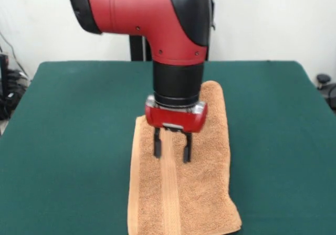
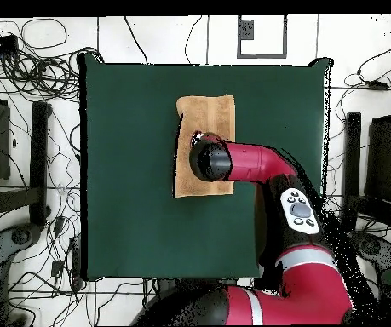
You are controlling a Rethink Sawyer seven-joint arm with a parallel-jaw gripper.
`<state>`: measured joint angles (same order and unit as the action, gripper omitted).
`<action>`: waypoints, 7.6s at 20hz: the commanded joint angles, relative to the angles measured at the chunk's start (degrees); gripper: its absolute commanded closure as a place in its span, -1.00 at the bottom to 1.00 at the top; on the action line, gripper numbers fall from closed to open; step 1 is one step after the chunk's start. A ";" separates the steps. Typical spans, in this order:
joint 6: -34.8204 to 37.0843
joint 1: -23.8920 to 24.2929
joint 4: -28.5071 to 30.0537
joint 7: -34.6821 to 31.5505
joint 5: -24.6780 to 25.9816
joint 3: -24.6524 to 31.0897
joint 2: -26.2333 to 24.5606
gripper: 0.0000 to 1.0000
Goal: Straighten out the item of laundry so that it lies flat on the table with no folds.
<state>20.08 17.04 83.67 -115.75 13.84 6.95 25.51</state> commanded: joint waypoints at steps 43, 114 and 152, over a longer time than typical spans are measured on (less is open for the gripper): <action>-24.55 -3.82 10.74 -16.63 -13.55 -10.72 -14.15 1.00; 2.43 -20.87 18.87 -20.65 -41.32 -11.84 8.75 1.00; 12.58 -34.74 0.63 -37.10 -52.78 -21.77 0.67 -1.00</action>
<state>25.64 -17.82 85.45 -136.16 -34.60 -19.02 24.32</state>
